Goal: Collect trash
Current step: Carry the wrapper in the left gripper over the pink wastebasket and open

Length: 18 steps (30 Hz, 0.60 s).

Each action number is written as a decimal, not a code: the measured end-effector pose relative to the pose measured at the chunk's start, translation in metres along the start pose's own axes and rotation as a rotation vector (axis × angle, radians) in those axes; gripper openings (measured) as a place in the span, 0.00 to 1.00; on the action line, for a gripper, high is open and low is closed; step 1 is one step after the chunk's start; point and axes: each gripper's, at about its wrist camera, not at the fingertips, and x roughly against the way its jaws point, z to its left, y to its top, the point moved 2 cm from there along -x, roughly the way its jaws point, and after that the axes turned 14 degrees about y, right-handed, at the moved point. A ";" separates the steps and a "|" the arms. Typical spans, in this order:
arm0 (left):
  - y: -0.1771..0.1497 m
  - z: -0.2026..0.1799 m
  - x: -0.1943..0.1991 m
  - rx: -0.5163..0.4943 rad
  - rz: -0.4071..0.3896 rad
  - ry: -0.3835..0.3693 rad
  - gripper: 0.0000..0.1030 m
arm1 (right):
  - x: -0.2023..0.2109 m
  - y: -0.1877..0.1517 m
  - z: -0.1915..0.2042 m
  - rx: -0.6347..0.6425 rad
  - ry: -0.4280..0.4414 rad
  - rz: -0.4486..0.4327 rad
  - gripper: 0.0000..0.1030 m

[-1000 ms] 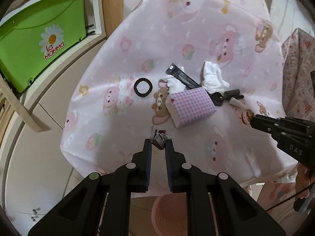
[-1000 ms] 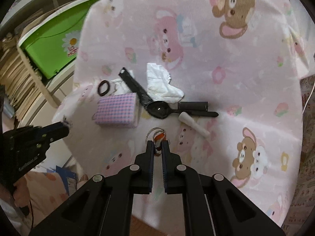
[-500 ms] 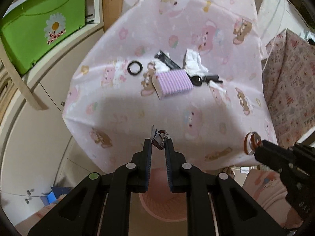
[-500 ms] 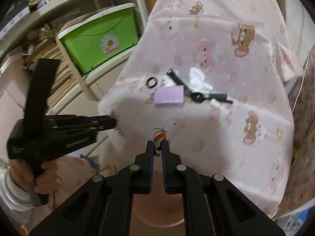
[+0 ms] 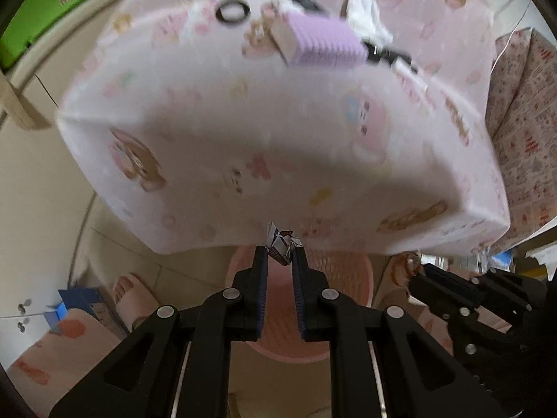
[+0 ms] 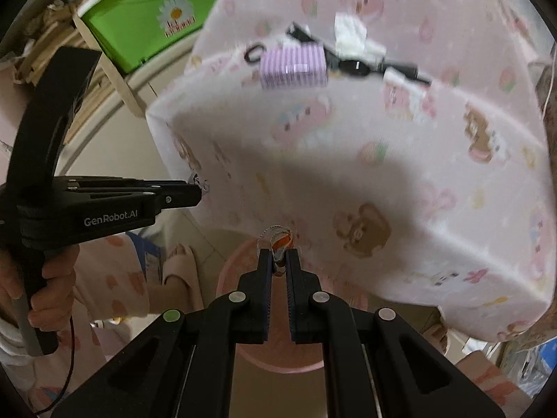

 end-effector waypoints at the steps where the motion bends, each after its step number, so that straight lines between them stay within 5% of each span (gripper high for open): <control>1: -0.001 -0.003 -0.007 -0.002 0.025 -0.008 0.13 | -0.007 -0.001 -0.002 -0.001 -0.002 0.022 0.08; 16: -0.039 -0.015 -0.110 0.004 0.294 0.004 0.13 | -0.093 -0.041 -0.029 -0.018 -0.095 0.231 0.08; 18: -0.042 -0.015 -0.115 -0.004 0.322 -0.008 0.19 | -0.098 -0.044 -0.031 -0.017 -0.094 0.248 0.09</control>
